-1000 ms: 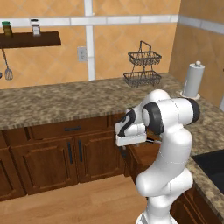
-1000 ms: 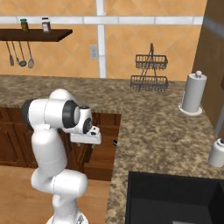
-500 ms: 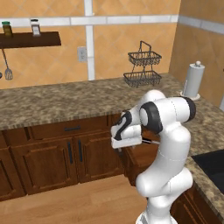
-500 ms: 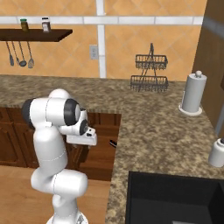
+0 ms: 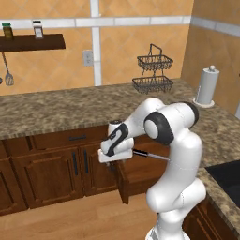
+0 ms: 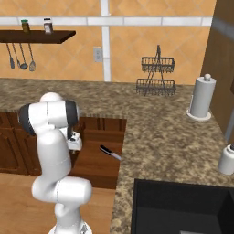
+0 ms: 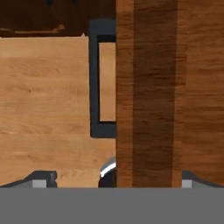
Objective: Pick up the knife from the drawer and place it on the cutting board. Then place the meat from the plate to the cutting board.
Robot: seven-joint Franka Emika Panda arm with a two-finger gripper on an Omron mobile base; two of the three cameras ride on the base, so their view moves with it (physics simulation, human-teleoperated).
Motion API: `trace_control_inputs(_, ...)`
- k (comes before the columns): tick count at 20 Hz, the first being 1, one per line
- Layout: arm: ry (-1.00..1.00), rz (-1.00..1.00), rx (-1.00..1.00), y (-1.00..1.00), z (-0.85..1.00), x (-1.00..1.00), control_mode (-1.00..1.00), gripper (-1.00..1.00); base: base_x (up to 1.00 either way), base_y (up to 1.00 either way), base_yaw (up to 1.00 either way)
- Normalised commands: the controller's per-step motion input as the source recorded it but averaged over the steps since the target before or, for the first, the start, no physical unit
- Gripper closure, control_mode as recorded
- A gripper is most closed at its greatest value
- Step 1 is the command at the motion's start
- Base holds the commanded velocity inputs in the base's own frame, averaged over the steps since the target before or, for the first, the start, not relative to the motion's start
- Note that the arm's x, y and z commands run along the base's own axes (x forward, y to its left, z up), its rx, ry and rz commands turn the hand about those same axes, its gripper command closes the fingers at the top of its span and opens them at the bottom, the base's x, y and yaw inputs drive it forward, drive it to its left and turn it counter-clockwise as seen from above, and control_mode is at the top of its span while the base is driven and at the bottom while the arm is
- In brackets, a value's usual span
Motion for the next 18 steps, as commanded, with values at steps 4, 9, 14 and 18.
trace_control_inputs(4, 0.00, -0.02, 0.00, 1.00, 0.08, 0.11, -1.00, -1.00, 0.00, 0.00, 0.00)
trace_control_inputs(9, 0.00, -0.01, 0.00, 1.00, 0.15, 0.09, -1.00, -1.00, 0.00, 0.00, 0.00)
trace_control_inputs(14, 0.00, -0.03, 0.00, 1.00, 0.05, 0.15, -1.00, -1.00, 0.00, 0.00, 0.00)
trace_control_inputs(18, -0.02, -0.02, 0.00, 0.50, 0.05, 0.05, -1.00, -1.00, 0.00, 0.00, 0.00)
